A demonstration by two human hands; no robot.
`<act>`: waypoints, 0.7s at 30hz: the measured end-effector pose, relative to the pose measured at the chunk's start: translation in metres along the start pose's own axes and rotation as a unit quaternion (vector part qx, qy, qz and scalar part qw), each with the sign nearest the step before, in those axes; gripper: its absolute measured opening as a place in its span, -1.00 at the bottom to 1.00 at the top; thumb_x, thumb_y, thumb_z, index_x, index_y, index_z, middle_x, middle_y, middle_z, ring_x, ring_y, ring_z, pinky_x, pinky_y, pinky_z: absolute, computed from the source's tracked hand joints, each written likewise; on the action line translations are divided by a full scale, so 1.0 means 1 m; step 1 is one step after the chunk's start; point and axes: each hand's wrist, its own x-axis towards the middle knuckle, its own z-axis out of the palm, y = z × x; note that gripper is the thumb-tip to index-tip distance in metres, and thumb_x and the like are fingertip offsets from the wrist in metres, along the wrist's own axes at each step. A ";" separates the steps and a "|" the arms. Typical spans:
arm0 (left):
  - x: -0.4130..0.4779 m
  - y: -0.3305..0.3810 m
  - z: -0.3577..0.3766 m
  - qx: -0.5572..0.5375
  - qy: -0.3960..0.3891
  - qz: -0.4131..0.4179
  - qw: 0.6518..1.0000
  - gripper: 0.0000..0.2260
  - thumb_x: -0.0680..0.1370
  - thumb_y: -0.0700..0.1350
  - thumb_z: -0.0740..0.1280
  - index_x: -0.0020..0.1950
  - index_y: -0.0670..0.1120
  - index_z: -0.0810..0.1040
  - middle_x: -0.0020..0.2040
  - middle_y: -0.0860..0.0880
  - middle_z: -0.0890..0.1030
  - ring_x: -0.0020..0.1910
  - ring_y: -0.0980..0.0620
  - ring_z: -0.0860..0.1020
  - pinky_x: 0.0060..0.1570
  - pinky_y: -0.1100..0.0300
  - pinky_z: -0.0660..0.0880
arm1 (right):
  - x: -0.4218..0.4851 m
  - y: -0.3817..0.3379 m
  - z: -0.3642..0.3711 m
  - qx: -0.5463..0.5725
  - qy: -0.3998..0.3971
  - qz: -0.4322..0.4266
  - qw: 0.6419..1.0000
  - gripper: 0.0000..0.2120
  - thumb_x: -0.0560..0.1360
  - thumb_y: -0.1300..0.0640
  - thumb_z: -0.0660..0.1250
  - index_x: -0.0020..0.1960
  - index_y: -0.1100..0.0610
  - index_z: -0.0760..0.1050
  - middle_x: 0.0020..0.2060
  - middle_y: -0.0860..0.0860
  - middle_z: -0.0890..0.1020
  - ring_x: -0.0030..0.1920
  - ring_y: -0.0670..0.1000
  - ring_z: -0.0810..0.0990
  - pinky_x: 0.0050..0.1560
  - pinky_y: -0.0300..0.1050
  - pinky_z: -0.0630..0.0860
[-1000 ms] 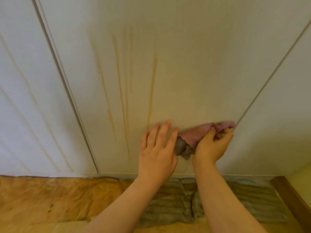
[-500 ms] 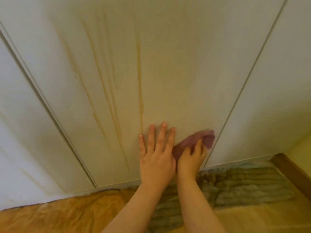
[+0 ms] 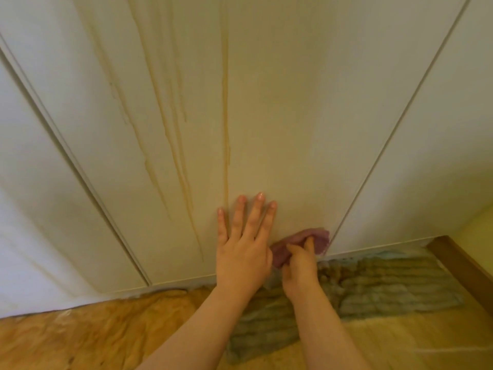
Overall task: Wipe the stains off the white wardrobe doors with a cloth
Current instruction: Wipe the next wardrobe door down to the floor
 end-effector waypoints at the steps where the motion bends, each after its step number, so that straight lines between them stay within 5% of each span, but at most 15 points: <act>1: -0.002 0.000 0.002 0.003 -0.002 0.006 1.000 -0.40 0.42 -0.09 0.15 0.49 -0.06 0.22 0.54 -0.05 0.07 0.53 -0.13 -0.09 0.44 -0.24 -0.05 | 0.000 -0.004 0.002 -0.014 0.005 -0.020 1.000 -0.33 0.54 0.41 0.05 0.51 -0.08 -0.02 0.20 0.00 0.31 0.09 -0.01 0.38 0.02 -0.13 0.37; 5: -0.013 0.001 0.011 0.005 -0.011 0.017 1.000 -0.42 0.45 -0.10 0.13 0.50 -0.06 0.21 0.57 -0.04 -0.09 0.53 -0.15 -0.08 0.44 -0.25 -0.05 | 0.008 -0.011 0.002 -0.076 0.043 -0.133 0.987 -0.27 0.50 0.47 0.02 0.50 -0.14 0.00 0.42 -0.04 0.23 0.32 0.06 0.33 0.34 -0.03 0.30; 9: -0.013 0.000 0.011 0.005 -0.011 0.019 1.000 -0.41 0.44 -0.09 0.14 0.49 -0.06 0.22 0.55 -0.05 -0.01 0.53 -0.16 -0.07 0.43 -0.25 -0.04 | 0.014 0.008 -0.007 -0.050 0.023 0.004 0.998 -0.29 0.50 0.47 -0.02 0.49 -0.09 -0.02 0.13 0.07 0.41 -0.22 -0.01 0.41 -0.24 -0.23 0.41; 13: -0.016 -0.003 0.012 0.014 -0.013 0.030 0.999 -0.40 0.43 -0.10 0.16 0.49 -0.06 0.22 0.56 -0.04 -0.05 0.53 -0.16 -0.06 0.45 -0.25 -0.08 | 0.008 0.040 -0.009 -0.023 -0.075 0.132 0.988 -0.30 0.49 0.49 -0.02 0.42 -0.15 -0.01 -0.13 0.14 0.46 -0.30 0.03 0.40 -0.32 -0.12 0.32; 17: -0.024 -0.006 0.014 0.013 -0.021 0.039 0.999 -0.41 0.42 -0.09 0.14 0.48 -0.07 0.26 0.56 -0.03 -0.03 0.54 -0.14 -0.07 0.44 -0.24 -0.06 | 0.012 0.033 -0.011 0.047 -0.047 0.128 0.990 -0.50 0.50 0.48 0.00 0.16 -0.10 0.20 -0.21 0.11 0.42 -0.29 -0.02 0.41 -0.33 -0.19 0.34; 21: -0.027 -0.013 0.016 0.020 -0.023 0.050 0.998 -0.42 0.43 -0.11 0.14 0.47 -0.06 0.27 0.51 -0.04 0.17 0.54 -0.09 -0.07 0.43 -0.24 -0.01 | 0.026 0.024 -0.021 0.159 0.020 0.061 0.985 -0.44 0.49 0.52 -0.05 0.20 -0.11 0.15 -0.21 0.09 0.37 -0.34 -0.03 0.33 -0.52 -0.27 0.34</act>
